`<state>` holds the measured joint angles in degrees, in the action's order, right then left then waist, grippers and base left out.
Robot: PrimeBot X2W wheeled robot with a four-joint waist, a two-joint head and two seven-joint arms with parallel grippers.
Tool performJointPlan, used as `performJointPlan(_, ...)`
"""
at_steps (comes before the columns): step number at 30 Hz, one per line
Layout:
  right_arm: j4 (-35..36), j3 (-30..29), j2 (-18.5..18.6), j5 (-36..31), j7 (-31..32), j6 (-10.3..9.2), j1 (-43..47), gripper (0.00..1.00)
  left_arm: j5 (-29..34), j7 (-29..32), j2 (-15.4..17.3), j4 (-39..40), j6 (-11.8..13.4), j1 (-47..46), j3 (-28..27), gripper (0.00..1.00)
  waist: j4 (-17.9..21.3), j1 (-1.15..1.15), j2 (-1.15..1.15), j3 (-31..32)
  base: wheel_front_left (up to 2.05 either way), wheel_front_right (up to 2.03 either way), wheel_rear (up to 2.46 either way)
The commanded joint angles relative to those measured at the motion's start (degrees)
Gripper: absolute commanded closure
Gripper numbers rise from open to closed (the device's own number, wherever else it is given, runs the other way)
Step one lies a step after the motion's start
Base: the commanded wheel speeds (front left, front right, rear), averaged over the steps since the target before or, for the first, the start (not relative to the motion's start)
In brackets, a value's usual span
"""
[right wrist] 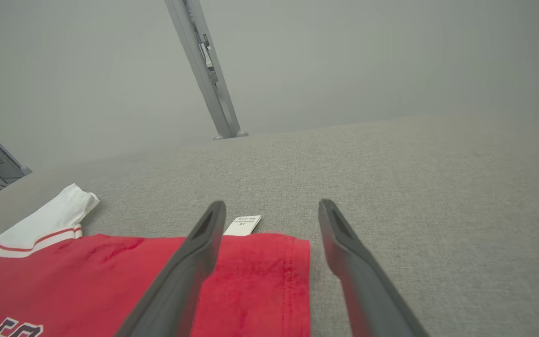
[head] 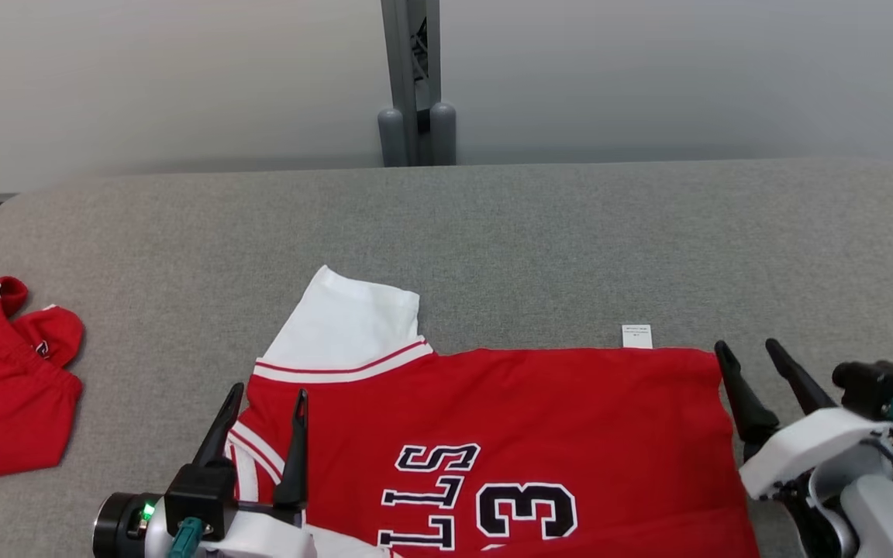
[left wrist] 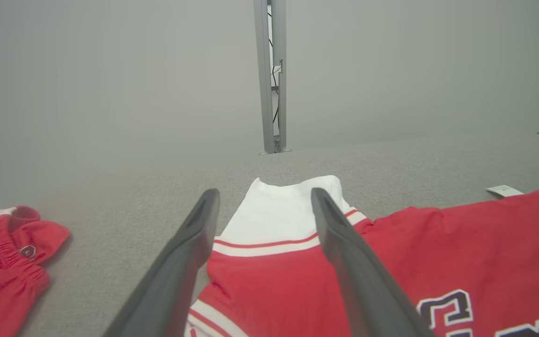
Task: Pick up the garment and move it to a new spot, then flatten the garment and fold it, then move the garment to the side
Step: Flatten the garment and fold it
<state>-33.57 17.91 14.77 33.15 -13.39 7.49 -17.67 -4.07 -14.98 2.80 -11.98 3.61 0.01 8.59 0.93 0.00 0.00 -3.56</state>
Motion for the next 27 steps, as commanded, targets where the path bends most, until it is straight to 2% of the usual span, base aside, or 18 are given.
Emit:
performJointPlan(1,-0.8,0.6,0.7,1.0,0.5,0.01,-1.0,0.0,0.3,-0.2,0.2,0.0,-0.2,-0.9,-0.1,0.0,-0.9,0.0,0.0,-1.4,0.0,0.0,0.0)
performJointPlan(7,-8.1,5.4,3.5,10.7,4.4,0.01,-8.2,0.0,0.8,-0.2,0.2,0.0,-1.0,-3.2,0.1,0.0,-2.8,0.0,0.0,-4.3,0.0,0.0,0.0)
performJointPlan(12,-12.8,9.3,5.2,16.1,7.7,0.01,-11.2,0.0,1.0,-0.2,0.2,0.1,-1.0,-4.0,0.3,0.0,-3.9,0.0,0.0,-5.3,0.0,0.0,0.0)
performJointPlan(27,-16.5,19.0,6.3,24.5,8.0,0.01,-13.3,0.0,1.3,-0.2,0.2,-0.3,-0.9,-4.2,0.7,0.0,-3.9,0.0,0.0,-5.4,0.0,0.0,0.0)
